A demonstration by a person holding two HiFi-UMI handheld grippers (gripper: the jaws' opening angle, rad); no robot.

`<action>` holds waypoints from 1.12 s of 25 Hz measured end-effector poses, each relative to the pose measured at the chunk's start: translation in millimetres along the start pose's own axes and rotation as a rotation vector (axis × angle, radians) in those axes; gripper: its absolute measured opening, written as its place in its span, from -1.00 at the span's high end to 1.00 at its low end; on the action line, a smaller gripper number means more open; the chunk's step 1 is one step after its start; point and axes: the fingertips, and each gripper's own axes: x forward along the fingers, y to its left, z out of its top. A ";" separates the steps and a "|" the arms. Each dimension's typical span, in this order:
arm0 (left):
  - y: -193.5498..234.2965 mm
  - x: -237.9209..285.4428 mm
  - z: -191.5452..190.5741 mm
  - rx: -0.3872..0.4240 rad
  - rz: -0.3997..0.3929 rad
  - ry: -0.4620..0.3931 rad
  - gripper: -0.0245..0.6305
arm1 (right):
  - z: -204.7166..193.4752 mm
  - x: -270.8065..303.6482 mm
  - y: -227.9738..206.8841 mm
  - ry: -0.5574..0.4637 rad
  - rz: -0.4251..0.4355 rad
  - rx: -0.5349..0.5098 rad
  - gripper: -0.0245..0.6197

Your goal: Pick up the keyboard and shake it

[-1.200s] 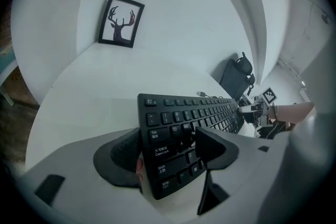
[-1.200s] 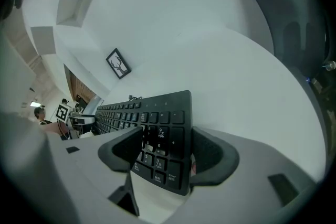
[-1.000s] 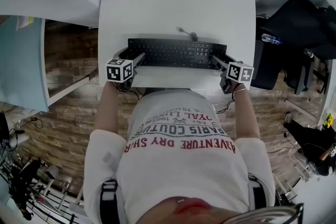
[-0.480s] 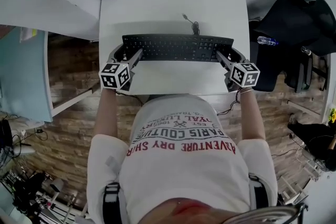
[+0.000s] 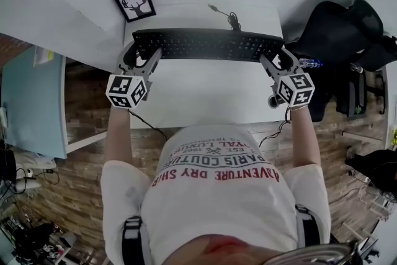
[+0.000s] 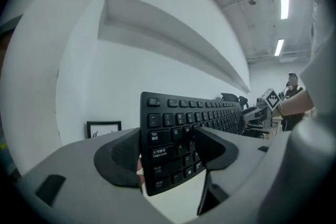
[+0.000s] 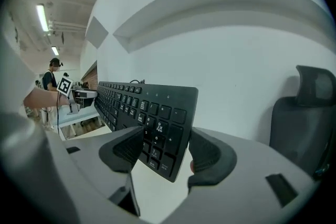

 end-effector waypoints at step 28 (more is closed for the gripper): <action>-66.6 -53.5 97.9 0.337 -0.047 -0.368 -0.09 | 104.2 -82.5 -1.8 -0.506 -0.264 -0.380 0.03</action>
